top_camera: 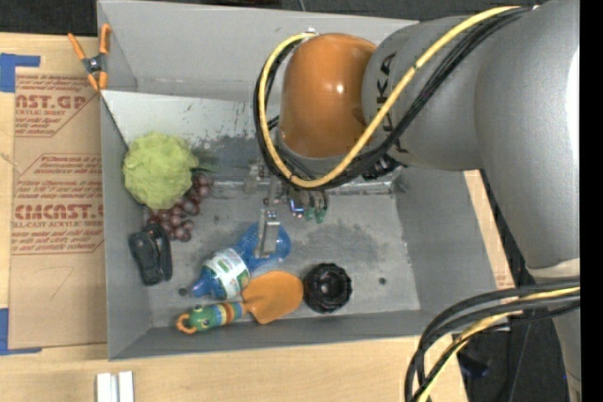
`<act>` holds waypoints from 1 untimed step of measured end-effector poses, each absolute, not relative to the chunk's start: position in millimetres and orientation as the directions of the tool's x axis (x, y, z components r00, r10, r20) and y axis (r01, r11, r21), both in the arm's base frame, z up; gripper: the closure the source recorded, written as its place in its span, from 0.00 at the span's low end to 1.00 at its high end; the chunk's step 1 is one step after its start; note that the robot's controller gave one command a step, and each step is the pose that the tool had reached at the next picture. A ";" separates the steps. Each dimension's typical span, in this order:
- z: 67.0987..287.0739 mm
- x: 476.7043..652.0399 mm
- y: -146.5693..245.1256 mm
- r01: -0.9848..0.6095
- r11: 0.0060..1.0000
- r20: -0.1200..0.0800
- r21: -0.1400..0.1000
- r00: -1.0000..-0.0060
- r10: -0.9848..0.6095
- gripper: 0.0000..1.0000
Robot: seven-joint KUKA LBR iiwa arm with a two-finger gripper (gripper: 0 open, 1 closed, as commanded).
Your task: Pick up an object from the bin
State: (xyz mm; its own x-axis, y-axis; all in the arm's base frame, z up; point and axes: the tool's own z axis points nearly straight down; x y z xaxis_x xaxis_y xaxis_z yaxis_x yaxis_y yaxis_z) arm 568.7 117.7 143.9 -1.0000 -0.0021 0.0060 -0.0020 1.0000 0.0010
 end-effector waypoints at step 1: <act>148.7 570.4 116.9 0.000 1.000 -0.001 0.002 -1.000 0.000 0.00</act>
Offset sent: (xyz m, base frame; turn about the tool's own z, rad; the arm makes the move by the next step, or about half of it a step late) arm -0.0033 -0.0008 -0.0739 -0.3136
